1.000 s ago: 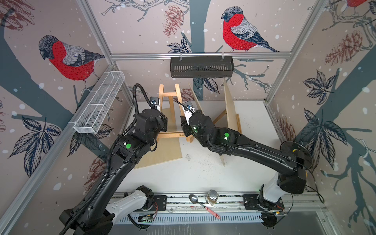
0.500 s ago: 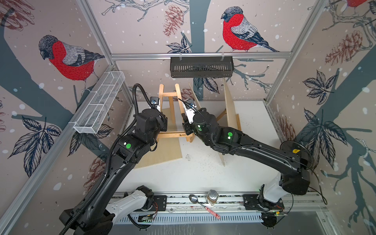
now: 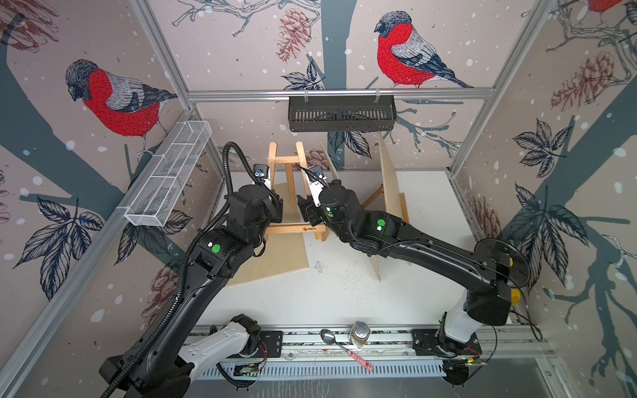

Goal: Disassemble the easel
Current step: Place the easel at the center of the board.

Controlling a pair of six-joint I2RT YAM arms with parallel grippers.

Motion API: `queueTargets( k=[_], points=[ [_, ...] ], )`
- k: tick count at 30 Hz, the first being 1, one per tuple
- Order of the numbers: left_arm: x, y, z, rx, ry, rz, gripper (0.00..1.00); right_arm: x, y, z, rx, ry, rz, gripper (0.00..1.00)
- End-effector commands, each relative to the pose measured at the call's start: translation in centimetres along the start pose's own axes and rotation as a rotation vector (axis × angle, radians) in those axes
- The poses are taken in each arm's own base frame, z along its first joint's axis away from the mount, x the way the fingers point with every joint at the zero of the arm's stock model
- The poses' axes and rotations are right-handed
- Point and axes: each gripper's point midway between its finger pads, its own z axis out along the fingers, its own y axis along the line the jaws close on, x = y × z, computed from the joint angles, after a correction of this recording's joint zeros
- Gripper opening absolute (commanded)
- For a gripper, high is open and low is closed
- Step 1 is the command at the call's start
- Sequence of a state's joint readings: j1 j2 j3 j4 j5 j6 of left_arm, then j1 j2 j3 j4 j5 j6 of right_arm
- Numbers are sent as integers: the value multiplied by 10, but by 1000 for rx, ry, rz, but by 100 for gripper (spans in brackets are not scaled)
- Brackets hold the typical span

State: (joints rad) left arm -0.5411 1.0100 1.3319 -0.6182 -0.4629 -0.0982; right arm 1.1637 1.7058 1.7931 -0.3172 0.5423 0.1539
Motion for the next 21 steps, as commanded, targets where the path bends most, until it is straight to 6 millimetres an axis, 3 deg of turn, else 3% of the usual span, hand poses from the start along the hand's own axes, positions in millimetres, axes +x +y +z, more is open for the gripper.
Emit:
queueTargets(
  k=[1,3,9,13,21],
  points=[
    [-25,-1,-6,19,-94,-46,16,3,-4,5,36,18,8,72],
    [-25,-1,-7,20,-95,-43,16,3,-4,7,50,21,5,68],
    [-22,0,-5,7,-89,-35,16,-1,-5,7,63,3,3,41],
    [-20,0,-2,0,-81,-31,17,-7,-4,1,57,-22,-3,32],
    [-15,0,1,-9,-67,-33,31,-29,-3,-15,-23,-75,-13,11]
  ],
)
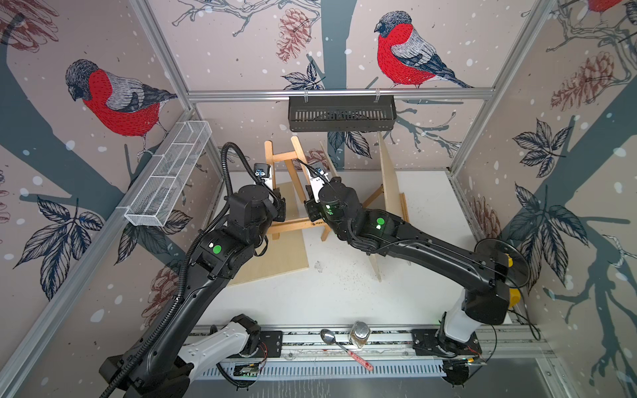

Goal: Disassemble the easel
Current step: Place the easel at the center of the board.

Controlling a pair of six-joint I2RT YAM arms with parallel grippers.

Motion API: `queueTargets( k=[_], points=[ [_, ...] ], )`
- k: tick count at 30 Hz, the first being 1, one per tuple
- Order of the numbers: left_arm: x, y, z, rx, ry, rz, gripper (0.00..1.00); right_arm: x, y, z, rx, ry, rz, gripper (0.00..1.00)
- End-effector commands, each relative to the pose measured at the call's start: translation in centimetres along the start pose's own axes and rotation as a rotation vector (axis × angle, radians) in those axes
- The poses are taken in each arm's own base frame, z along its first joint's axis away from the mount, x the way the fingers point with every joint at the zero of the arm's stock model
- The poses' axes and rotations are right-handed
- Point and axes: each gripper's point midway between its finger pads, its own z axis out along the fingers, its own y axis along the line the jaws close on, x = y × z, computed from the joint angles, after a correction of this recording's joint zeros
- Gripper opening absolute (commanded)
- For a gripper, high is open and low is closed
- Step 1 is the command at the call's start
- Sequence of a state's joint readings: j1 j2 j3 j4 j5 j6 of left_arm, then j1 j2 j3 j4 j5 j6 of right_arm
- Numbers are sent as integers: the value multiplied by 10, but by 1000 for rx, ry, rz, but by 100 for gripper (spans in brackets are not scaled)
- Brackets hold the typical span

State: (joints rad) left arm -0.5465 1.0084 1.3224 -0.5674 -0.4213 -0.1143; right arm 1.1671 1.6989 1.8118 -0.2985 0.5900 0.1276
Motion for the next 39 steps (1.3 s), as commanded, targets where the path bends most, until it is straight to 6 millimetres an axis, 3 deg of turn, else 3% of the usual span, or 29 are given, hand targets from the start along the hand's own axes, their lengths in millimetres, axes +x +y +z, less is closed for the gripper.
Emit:
queueTargets(
  k=[1,10,21,27,32,36,39],
  points=[
    [-9,10,0,-57,-36,1,33,-16,5,-10,-82,-39,-5,8],
    [-15,17,-10,-74,-64,-13,44,-42,-6,-32,-207,-110,63,6],
    [-40,35,-68,-24,-207,-126,50,-114,-51,-88,-255,-333,126,6],
    [-64,2,-99,238,-316,-154,60,-129,-83,-92,-191,-380,128,6],
    [-75,-18,-105,359,-364,-151,65,-123,-81,-81,-216,-366,116,6],
    [-72,3,-98,236,-350,-190,65,-131,-107,-89,-144,-398,117,6],
    [-62,29,-97,93,-322,-214,65,-139,-145,-108,-29,-432,118,6]
  ],
)
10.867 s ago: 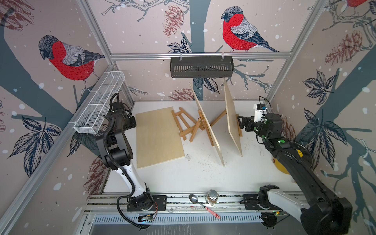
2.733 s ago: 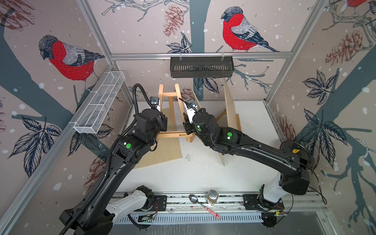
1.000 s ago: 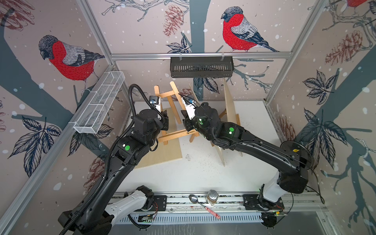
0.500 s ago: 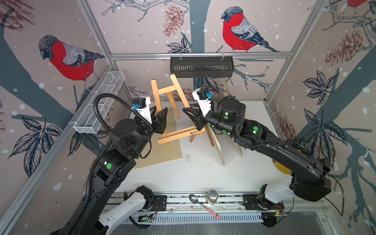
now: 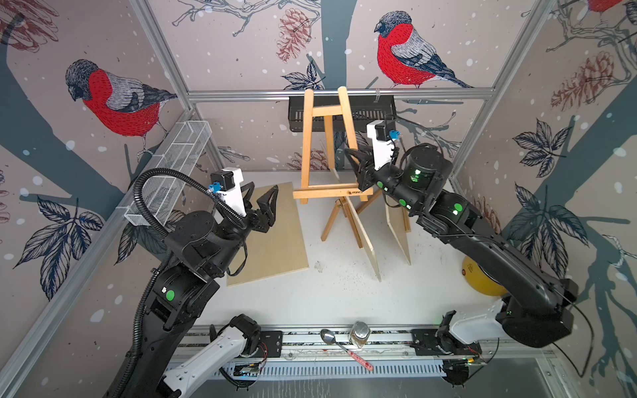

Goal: Disassemble the easel
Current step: Place the easel at the center of the board.

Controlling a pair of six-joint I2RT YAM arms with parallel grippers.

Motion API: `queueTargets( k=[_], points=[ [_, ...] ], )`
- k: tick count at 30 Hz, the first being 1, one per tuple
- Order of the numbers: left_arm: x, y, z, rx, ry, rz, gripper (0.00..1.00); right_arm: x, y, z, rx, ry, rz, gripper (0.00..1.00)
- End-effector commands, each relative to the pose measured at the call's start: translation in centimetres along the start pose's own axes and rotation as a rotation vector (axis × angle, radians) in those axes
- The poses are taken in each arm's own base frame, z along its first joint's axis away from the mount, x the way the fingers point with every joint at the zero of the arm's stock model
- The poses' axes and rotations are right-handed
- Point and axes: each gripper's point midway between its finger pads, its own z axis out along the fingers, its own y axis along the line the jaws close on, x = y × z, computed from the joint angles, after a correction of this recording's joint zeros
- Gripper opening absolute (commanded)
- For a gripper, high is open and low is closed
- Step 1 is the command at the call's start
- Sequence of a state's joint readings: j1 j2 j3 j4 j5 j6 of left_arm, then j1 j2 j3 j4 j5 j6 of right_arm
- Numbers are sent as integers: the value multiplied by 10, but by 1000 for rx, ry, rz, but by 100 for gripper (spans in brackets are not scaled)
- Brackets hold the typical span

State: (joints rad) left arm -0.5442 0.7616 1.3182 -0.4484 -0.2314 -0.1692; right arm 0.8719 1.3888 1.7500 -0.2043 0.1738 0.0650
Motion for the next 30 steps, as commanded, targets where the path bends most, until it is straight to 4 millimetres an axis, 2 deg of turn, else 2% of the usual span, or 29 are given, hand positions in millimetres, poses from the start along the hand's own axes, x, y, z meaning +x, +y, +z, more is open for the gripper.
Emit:
queueTargets(
  k=[1,6,7,12,16,22,26,30],
  points=[
    [-4,33,-10,-181,-23,-18,65,-47,-37,-29,139,-154,-2,6],
    [6,49,-12,-271,-16,-4,64,-70,-99,-85,349,-243,-21,6],
    [8,50,-10,-282,-9,-1,64,-72,-117,-98,421,-246,-31,6],
    [24,50,10,-304,47,16,65,-59,-195,-129,694,-157,-45,6],
    [31,48,28,-310,68,14,67,-24,-253,-136,752,-22,5,7],
    [44,53,52,-291,119,-12,68,42,-323,-145,782,179,109,7],
    [70,66,76,-210,202,-95,68,86,-355,-150,792,290,173,7],
    [99,77,99,-154,299,-147,68,127,-371,-147,760,409,213,7]
  ],
)
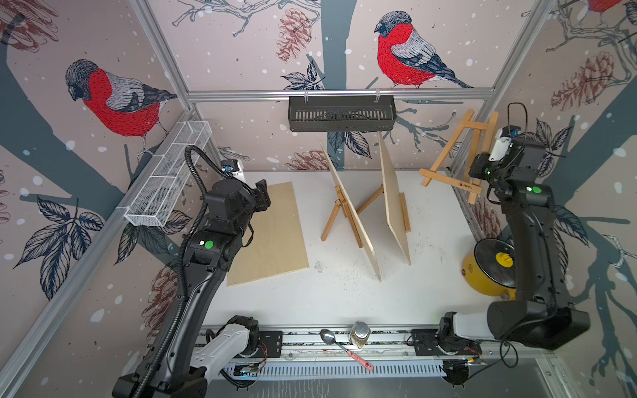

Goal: Disassemble the easel
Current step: Place the easel at the center of the board.

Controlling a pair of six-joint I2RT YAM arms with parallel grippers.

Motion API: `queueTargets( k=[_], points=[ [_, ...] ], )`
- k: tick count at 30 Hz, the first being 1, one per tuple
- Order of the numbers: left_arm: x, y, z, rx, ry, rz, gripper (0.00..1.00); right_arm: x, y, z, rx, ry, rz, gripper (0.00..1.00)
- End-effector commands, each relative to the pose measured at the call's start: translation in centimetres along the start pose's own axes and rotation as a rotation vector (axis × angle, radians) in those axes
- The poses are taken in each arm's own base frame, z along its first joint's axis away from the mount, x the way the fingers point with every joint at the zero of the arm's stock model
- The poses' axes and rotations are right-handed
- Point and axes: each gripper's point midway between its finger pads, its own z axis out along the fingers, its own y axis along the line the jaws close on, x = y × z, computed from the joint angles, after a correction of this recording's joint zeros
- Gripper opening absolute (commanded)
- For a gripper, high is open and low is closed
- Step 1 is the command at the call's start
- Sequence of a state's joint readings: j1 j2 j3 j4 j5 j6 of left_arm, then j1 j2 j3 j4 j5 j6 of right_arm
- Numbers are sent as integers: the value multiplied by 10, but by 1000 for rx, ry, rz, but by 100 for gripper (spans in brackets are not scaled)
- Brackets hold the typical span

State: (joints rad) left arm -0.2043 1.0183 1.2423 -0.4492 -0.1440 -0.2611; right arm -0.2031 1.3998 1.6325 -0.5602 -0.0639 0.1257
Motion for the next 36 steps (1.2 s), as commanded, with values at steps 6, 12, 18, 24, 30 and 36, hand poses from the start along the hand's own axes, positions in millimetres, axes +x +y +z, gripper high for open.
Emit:
queueTargets(
  k=[6,12,18,24,30,36],
  points=[
    [16,-22,30,197,70,-38,68,38,-1,40,-110,158,-24,7],
    [24,-17,44,197,106,-17,68,73,-6,59,-144,274,-17,7],
    [28,-12,54,211,129,-12,68,116,-8,87,-205,403,5,9],
    [27,-13,53,222,133,-15,67,152,-36,122,-101,515,-14,8],
    [28,-11,50,215,143,-7,65,168,-40,159,-110,562,-59,8],
    [34,-9,50,204,160,4,65,158,-45,176,-69,516,-151,8]
  ],
)
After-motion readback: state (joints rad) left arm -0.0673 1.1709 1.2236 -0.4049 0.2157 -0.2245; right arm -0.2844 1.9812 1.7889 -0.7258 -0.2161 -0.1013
